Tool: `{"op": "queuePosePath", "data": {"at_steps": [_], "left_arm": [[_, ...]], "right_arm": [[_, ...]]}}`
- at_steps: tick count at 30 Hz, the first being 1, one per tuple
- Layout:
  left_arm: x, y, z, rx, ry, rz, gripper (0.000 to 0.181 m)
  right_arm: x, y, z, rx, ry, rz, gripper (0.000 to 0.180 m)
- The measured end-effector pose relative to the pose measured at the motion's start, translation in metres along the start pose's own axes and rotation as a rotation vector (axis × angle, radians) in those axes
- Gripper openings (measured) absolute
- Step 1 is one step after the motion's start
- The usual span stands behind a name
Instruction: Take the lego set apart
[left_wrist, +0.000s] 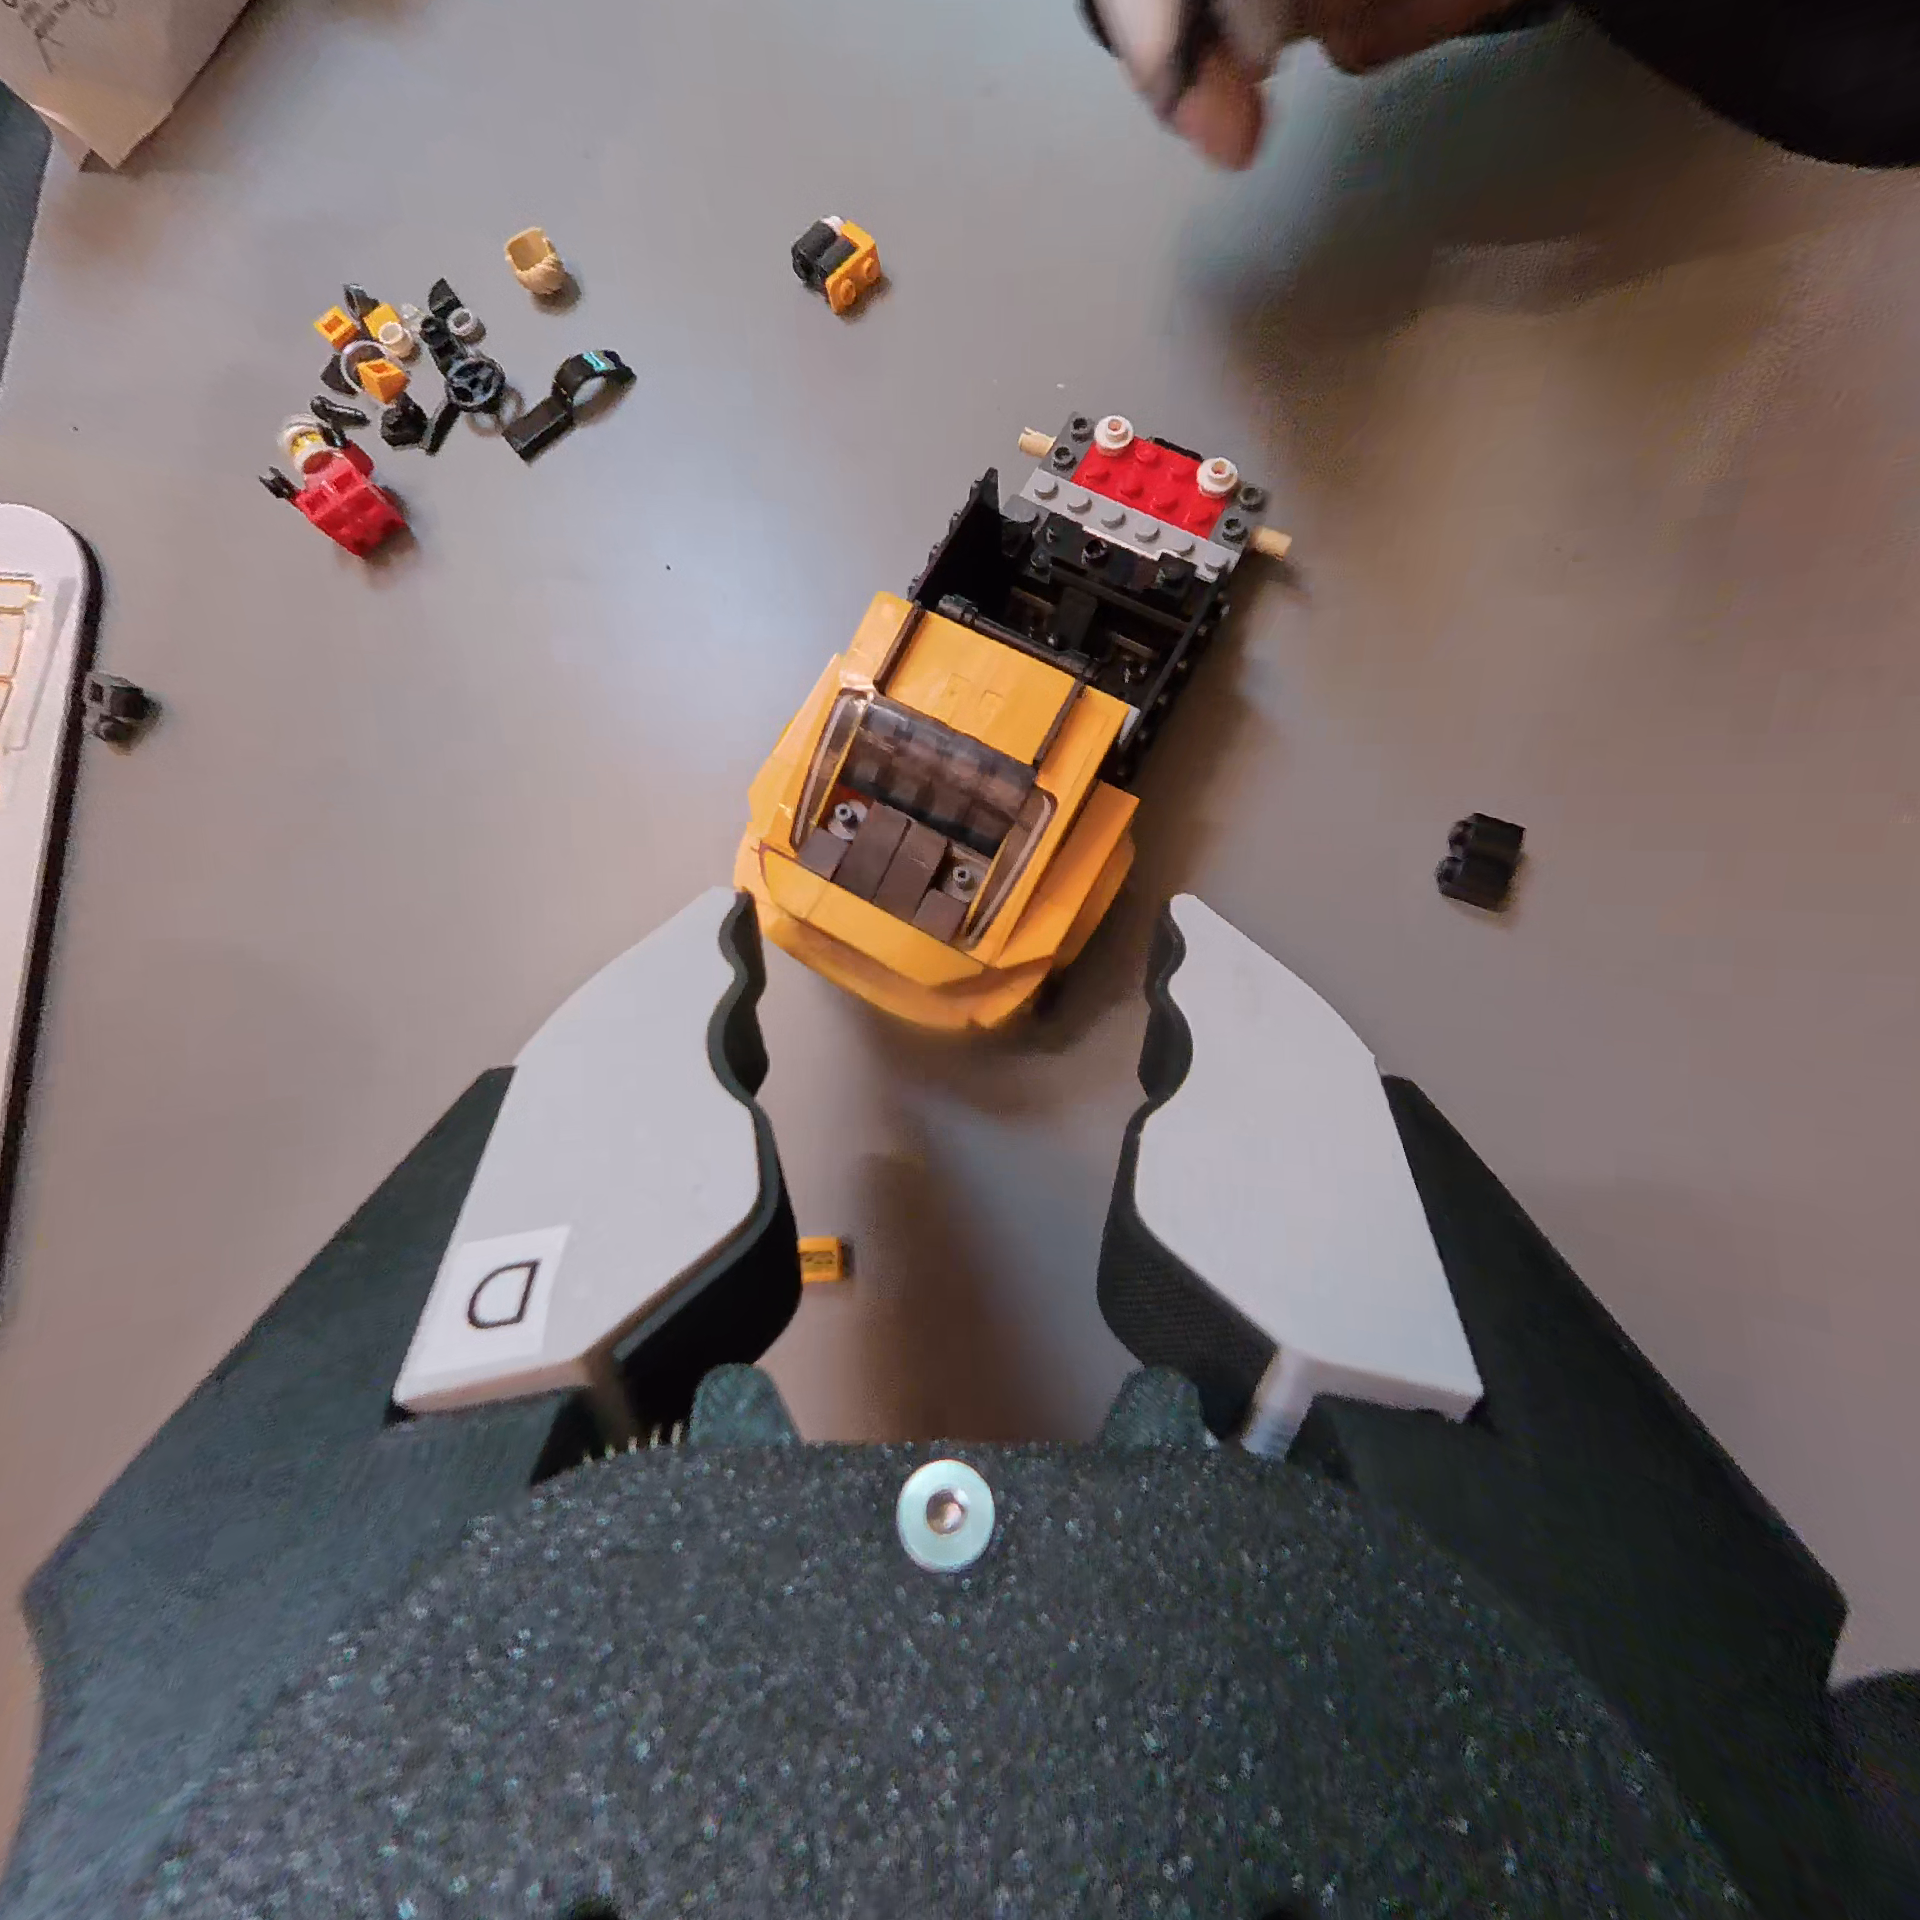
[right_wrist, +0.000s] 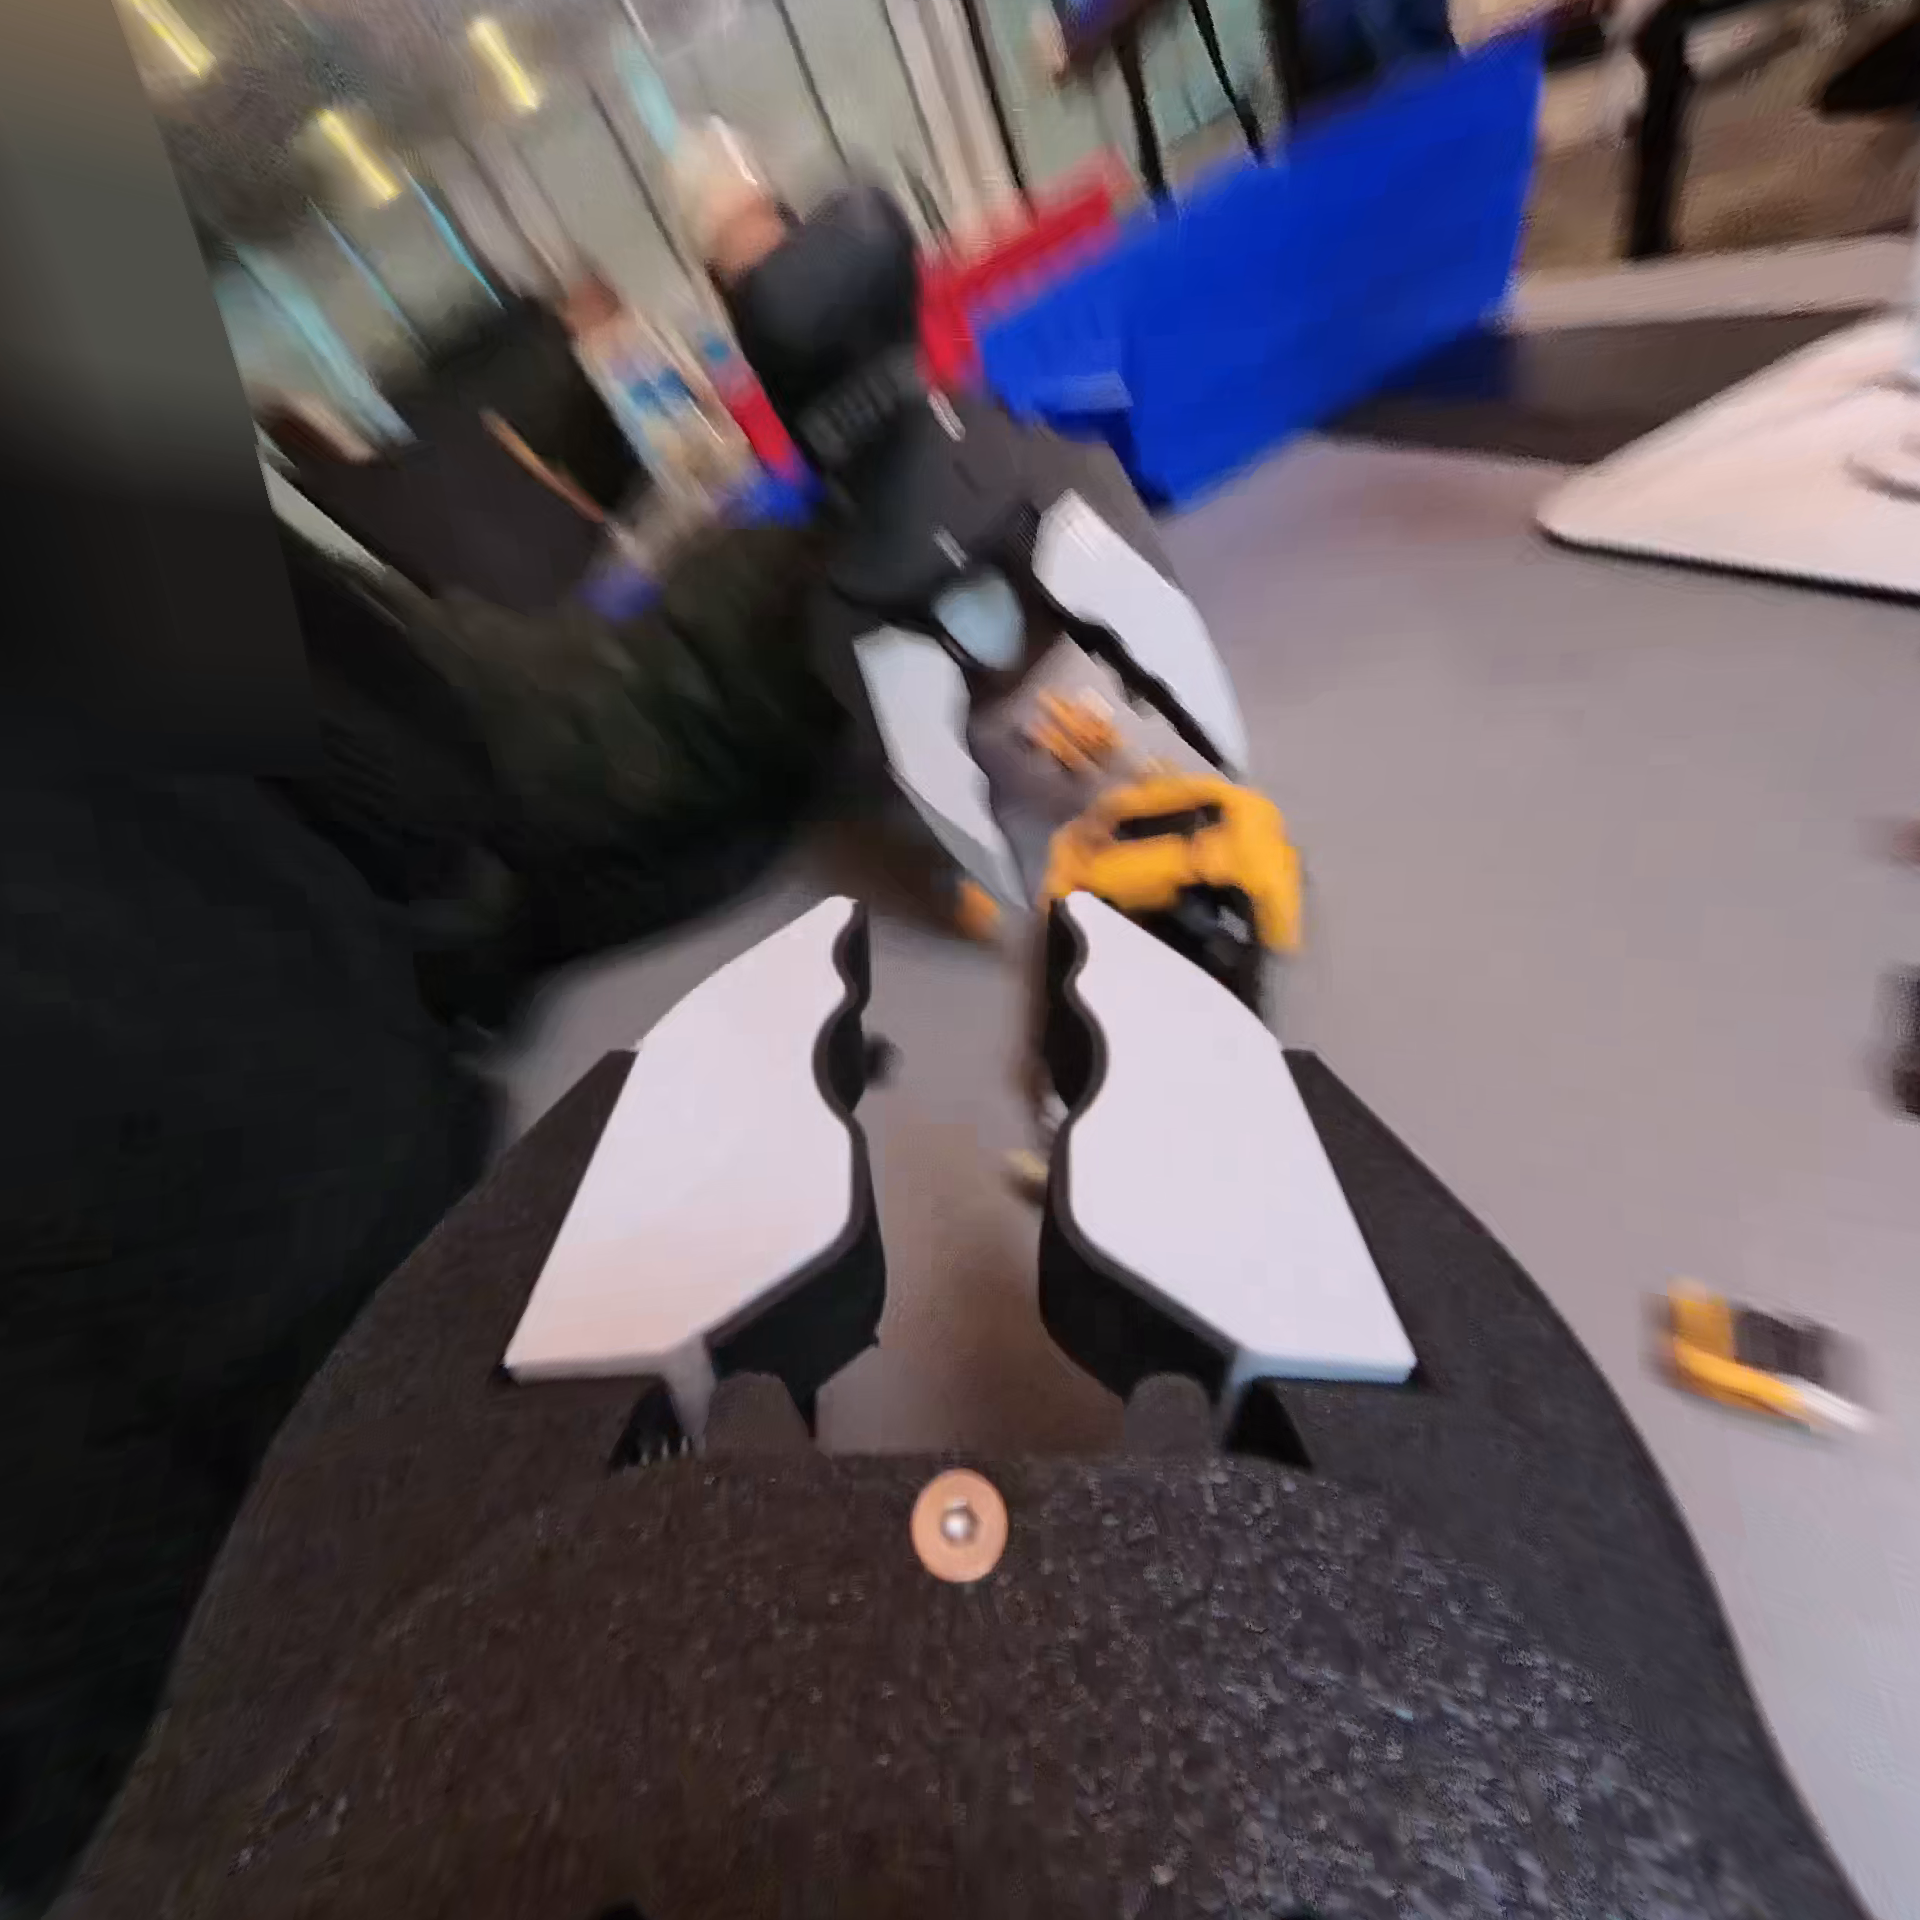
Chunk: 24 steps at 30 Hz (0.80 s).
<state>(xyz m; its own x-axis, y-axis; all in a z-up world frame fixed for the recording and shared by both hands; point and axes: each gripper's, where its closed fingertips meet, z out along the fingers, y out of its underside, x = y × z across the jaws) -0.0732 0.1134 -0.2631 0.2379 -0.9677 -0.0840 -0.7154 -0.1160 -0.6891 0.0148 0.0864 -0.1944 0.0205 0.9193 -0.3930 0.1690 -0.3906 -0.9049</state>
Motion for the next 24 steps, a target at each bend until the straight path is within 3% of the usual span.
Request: {"op": "queuePosePath", "data": {"at_steps": [3,8,14,18,21,24], "left_arm": [[-0.002,0.009,0.0,-0.038,-0.011,-0.006,0.066],[-0.011,0.007,0.005,-0.027,-0.03,-0.001,0.054],[-0.044,0.006,0.006,0.006,-0.181,-0.111,0.036],[-0.057,-0.001,-0.001,0.014,-0.293,-0.153,0.028],[-0.045,-0.001,-0.011,-0.001,-0.252,-0.224,0.025],[-0.013,-0.003,-0.018,-0.008,-0.146,-0.315,0.025]], "right_arm": [[0.031,0.034,-0.002,-0.278,0.18,-0.168,0.037],[0.042,0.066,0.004,-0.489,0.208,-0.19,0.041],[0.025,0.072,0.012,-0.506,0.172,-0.196,0.033],[-0.014,0.08,0.035,-0.497,0.013,-0.229,0.033],[-0.026,0.058,0.037,-0.381,-0.036,-0.235,0.033],[-0.001,0.029,0.022,-0.289,0.075,-0.279,0.037]]}}
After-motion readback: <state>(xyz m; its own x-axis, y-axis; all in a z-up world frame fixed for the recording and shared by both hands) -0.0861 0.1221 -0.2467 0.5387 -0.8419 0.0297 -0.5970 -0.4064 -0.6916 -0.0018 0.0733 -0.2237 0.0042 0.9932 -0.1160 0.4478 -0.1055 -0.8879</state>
